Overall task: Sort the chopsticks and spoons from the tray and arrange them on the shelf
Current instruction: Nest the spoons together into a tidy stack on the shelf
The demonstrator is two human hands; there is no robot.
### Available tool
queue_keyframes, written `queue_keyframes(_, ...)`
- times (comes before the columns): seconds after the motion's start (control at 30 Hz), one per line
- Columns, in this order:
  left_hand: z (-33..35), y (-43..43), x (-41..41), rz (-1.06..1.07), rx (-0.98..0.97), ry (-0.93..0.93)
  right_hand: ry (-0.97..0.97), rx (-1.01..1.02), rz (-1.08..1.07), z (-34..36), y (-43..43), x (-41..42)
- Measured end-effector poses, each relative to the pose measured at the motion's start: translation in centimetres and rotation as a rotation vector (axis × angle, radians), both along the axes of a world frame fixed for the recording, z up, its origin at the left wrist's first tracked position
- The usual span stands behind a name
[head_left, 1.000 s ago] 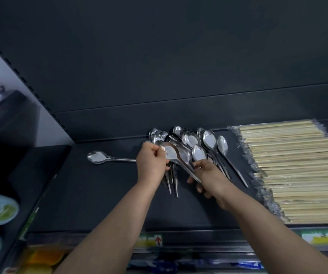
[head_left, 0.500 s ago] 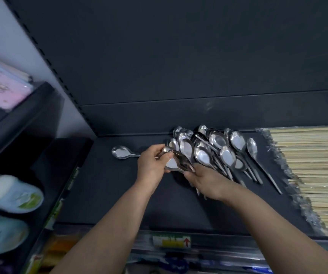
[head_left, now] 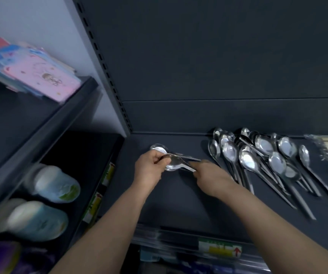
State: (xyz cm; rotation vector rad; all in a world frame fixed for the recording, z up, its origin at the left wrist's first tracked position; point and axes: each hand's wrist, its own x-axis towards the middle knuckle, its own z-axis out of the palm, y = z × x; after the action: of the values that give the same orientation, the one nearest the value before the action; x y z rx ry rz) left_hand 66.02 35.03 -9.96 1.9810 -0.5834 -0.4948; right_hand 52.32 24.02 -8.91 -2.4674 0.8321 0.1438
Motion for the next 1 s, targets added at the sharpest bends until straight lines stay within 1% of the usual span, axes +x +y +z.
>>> queue_keyframes(0.1, -0.4, 0.6, 1.8, 0.005, 0.02, -0.049, -0.075, -0.129, -0.028, -0.2, 0.2, 1.8)
queue_keyframes(0.17, -0.6, 0.6, 2.8, -0.014, 0.015, -0.074, -0.108, -0.157, -0.038, -0.4, 0.4, 2.8)
queue_keyframes(0.27, -1.0, 0.4, 4.2, -0.019, 0.023, -0.103, -0.115, -0.228, -0.056, -1.0, 0.6, 4.1)
queue_keyframes(0.47, -1.4, -0.9, 6.2, -0.021, 0.11, -0.26, -0.147, -0.38, -0.136, -2.6, 0.0, 5.5)
queue_keyframes(0.57, -1.8, -1.2, 6.5, -0.019, 0.161, -0.306, -0.127, -0.414, -0.147, -3.2, 0.1, 5.5)
queue_keyframes(0.73, -0.9, -1.3, 6.0, 0.016, 0.21, -0.474, -0.218, -0.446, -0.187, -3.4, 0.1, 5.4)
queue_keyframes(0.83, 0.0, -1.6, 5.2, -0.052, 0.205, -0.515, -0.278, -0.522, -0.17, -3.1, 0.0, 4.7)
queue_keyframes(1.0, 0.2, -2.7, 1.7, -0.257, 0.228, -0.472, -0.331, -0.591, -0.149, -2.6, -0.7, 0.8)
